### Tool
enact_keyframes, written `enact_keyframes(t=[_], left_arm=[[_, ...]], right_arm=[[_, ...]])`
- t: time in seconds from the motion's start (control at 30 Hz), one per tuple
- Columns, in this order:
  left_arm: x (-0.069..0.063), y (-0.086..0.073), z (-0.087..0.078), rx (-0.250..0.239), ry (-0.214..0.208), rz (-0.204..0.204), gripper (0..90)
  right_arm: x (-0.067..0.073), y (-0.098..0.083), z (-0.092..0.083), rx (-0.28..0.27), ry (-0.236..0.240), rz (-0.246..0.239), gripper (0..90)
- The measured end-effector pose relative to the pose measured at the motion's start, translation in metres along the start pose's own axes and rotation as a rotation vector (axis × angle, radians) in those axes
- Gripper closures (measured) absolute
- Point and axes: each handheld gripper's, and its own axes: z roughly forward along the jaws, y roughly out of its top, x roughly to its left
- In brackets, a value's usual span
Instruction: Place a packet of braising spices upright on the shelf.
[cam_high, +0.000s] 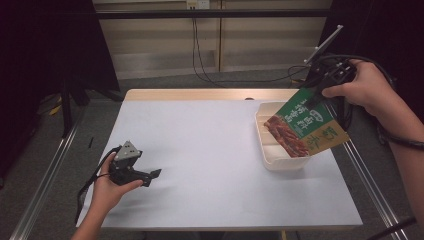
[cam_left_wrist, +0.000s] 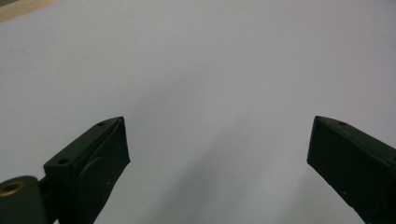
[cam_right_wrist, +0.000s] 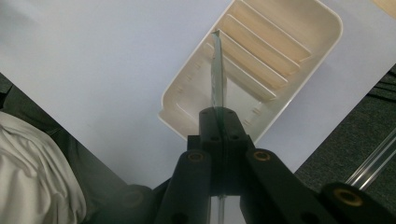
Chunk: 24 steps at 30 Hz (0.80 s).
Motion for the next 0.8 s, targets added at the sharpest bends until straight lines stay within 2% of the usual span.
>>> enact_keyframes(t=[0.17, 0.33, 0.37, 0.5, 0.63, 0.73, 0.8], left_arm=[[0.001, 0.0, 0.0, -0.004, 0.002, 0.014, 5.2], [0.0, 0.0, 0.0, 0.001, 0.007, 0.009, 5.3], [0.0, 0.0, 0.001, -0.012, 0.001, 0.004, 5.3], [-0.001, 0.0, 0.002, -0.003, 0.014, 0.013, 5.3], [-0.002, 0.001, 0.002, -0.003, 0.012, 0.016, 5.4], [-0.002, 0.0, 0.003, -0.01, 0.005, 0.005, 5.4], [-0.002, 0.0, 0.003, -0.008, 0.004, 0.009, 5.4]], right_arm=[[0.0, 0.0, 0.006, 0.001, 0.012, 0.005, 90.0], [-0.004, -0.005, 0.009, -0.007, 0.018, 0.006, 90.0], [-0.005, -0.006, 0.009, -0.009, 0.016, 0.007, 90.0], [-0.006, -0.011, 0.011, -0.02, 0.026, 0.011, 90.0], [-0.009, -0.016, 0.014, -0.015, 0.02, 0.019, 90.0], [-0.01, -0.018, 0.018, -0.025, 0.036, 0.026, 90.0], [-0.011, -0.019, 0.02, -0.032, 0.032, 0.016, 90.0]])
